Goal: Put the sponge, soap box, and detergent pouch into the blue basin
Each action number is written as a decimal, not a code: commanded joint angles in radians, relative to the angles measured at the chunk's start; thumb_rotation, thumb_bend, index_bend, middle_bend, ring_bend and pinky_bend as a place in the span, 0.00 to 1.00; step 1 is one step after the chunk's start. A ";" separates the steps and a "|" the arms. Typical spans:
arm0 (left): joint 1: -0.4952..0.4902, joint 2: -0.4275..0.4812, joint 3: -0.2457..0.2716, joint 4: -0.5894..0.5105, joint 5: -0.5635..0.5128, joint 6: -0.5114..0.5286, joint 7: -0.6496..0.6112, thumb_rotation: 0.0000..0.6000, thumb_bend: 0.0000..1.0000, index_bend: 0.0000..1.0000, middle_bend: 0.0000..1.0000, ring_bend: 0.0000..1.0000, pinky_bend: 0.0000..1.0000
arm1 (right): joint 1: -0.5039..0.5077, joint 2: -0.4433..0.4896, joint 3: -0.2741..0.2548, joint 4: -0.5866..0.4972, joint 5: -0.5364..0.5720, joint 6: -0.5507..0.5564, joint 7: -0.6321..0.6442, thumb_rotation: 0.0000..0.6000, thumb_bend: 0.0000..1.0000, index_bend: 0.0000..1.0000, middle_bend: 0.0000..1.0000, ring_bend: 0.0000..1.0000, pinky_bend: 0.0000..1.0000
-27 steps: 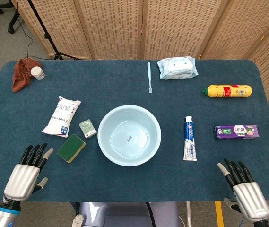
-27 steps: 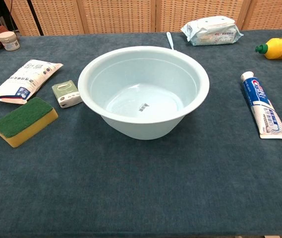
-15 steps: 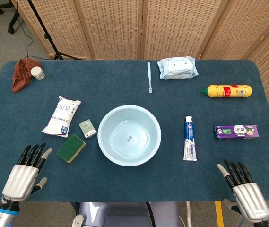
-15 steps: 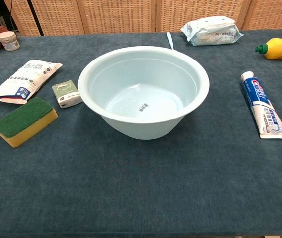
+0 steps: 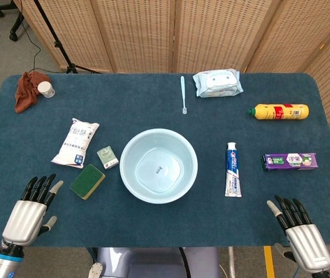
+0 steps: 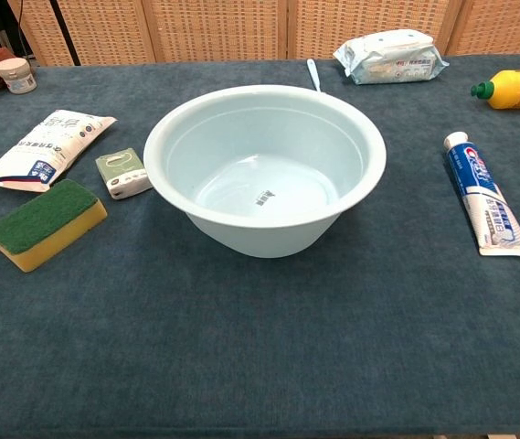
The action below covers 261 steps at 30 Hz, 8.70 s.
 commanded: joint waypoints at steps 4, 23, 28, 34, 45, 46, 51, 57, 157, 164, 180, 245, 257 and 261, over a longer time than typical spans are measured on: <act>0.003 -0.006 0.001 0.005 0.012 0.010 -0.004 1.00 0.22 0.00 0.00 0.00 0.00 | -0.002 0.000 0.001 0.005 -0.009 0.013 0.007 1.00 0.10 0.06 0.00 0.00 0.00; -0.002 -0.001 0.007 -0.002 0.006 -0.010 0.008 1.00 0.22 0.00 0.00 0.00 0.00 | -0.004 0.005 0.001 0.006 -0.012 0.018 0.015 1.00 0.10 0.06 0.00 0.00 0.00; -0.013 0.002 0.004 -0.005 -0.022 -0.039 0.004 1.00 0.22 0.00 0.00 0.00 0.00 | -0.005 0.004 0.003 0.005 -0.009 0.019 0.012 1.00 0.10 0.06 0.00 0.00 0.00; -0.045 0.033 -0.012 -0.022 -0.062 -0.091 0.025 1.00 0.22 0.00 0.00 0.00 0.00 | -0.006 0.005 0.004 0.005 -0.008 0.021 0.014 1.00 0.10 0.06 0.00 0.00 0.00; -0.149 0.124 -0.080 -0.097 -0.201 -0.228 0.053 1.00 0.22 0.00 0.00 0.00 0.00 | -0.006 0.004 0.004 0.007 -0.011 0.022 0.017 1.00 0.10 0.06 0.00 0.00 0.00; -0.161 0.129 -0.086 -0.100 -0.218 -0.246 0.054 1.00 0.22 0.00 0.00 0.00 0.00 | -0.005 0.004 0.004 0.007 -0.011 0.021 0.017 1.00 0.10 0.06 0.00 0.00 0.00; -0.242 0.151 -0.122 -0.094 -0.340 -0.367 0.046 1.00 0.22 0.00 0.00 0.00 0.00 | -0.004 0.005 0.005 0.009 -0.012 0.021 0.022 1.00 0.10 0.06 0.00 0.00 0.00; -0.320 0.161 -0.139 -0.060 -0.459 -0.461 0.089 1.00 0.20 0.00 0.00 0.00 0.00 | -0.004 0.006 0.008 0.016 -0.016 0.034 0.038 1.00 0.10 0.06 0.00 0.00 0.00; -0.531 -0.078 -0.258 0.016 -0.371 -0.035 0.024 1.00 0.49 0.78 0.41 0.44 0.42 | -0.007 -0.001 0.021 0.044 -0.034 0.083 0.084 1.00 0.10 0.06 0.00 0.00 0.00; -0.567 -0.273 -0.267 0.094 -0.295 -0.004 0.064 1.00 0.49 0.78 0.41 0.44 0.42 | -0.009 0.007 0.024 0.040 -0.030 0.091 0.098 1.00 0.10 0.06 0.00 0.00 0.00; -0.679 -0.516 -0.334 0.124 -0.413 -0.085 0.305 1.00 0.48 0.78 0.41 0.44 0.42 | -0.012 0.029 0.031 0.037 -0.019 0.114 0.150 1.00 0.10 0.06 0.00 0.00 0.00; -0.654 -0.046 -0.207 -0.024 -0.907 -0.267 0.261 1.00 0.23 0.06 0.00 0.00 0.00 | -0.015 0.016 0.029 0.035 -0.031 0.105 0.118 1.00 0.10 0.06 0.00 0.00 0.00; -0.717 -0.170 -0.203 0.098 -0.977 -0.296 0.288 1.00 0.25 0.06 0.00 0.00 0.00 | -0.014 0.021 0.031 0.035 -0.024 0.104 0.134 1.00 0.10 0.06 0.00 0.00 0.00; -0.739 -0.195 -0.211 0.114 -1.010 -0.296 0.306 1.00 0.25 0.06 0.00 0.00 0.00 | -0.013 0.024 0.032 0.035 -0.022 0.106 0.145 1.00 0.10 0.06 0.00 0.00 0.00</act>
